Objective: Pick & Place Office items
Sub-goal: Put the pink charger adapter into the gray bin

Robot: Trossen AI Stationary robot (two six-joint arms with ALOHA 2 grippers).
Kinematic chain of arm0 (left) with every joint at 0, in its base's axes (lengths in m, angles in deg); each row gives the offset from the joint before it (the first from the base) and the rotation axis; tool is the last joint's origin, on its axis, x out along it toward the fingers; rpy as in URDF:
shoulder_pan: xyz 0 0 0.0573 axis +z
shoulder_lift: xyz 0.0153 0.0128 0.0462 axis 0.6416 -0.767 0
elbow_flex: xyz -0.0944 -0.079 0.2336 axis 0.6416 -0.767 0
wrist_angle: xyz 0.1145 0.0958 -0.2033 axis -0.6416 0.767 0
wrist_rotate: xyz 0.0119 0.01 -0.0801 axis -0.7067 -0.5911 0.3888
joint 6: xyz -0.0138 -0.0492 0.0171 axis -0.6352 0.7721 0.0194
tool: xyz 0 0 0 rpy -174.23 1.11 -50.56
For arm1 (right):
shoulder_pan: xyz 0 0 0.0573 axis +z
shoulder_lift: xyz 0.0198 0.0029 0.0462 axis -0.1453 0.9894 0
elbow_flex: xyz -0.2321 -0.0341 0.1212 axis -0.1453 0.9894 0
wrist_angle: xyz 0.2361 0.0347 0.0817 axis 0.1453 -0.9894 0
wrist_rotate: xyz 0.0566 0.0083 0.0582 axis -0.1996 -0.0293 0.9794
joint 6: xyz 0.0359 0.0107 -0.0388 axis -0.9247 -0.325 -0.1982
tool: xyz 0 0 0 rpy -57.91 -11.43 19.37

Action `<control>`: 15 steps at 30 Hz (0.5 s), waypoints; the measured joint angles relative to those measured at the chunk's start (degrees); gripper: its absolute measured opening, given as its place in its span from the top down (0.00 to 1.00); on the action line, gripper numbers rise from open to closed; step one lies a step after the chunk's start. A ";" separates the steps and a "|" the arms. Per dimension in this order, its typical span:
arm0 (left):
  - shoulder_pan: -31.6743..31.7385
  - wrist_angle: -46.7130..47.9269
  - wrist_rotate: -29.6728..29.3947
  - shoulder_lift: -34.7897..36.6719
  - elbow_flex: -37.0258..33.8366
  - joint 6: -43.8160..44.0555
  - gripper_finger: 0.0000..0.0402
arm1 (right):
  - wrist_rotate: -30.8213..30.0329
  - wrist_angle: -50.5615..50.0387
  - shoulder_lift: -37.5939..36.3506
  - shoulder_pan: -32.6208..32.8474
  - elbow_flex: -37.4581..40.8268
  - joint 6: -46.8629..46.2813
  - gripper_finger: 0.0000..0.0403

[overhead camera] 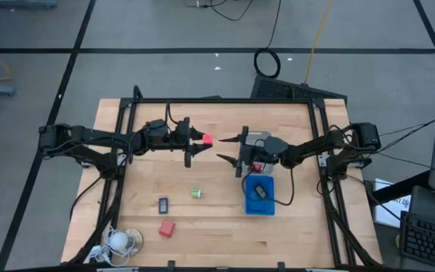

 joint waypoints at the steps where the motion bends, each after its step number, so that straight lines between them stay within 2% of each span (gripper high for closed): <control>1: 0.00 -0.04 0.00 0.00 0.00 1.04 0.59 | -1.29 -0.07 0.34 0.53 -0.71 2.64 0.40; 5: 0.00 -1.69 0.43 0.00 0.00 6.52 0.57 | -8.17 -3.08 0.63 2.63 -1.86 13.67 0.37; 10: -0.04 -2.80 2.80 0.00 0.02 10.87 0.62 | -13.07 -0.77 1.27 3.59 -1.89 22.17 0.34; 15: -0.19 -2.60 2.82 -0.25 0.02 12.13 0.62 | -12.99 3.60 1.15 3.63 -1.87 24.07 0.29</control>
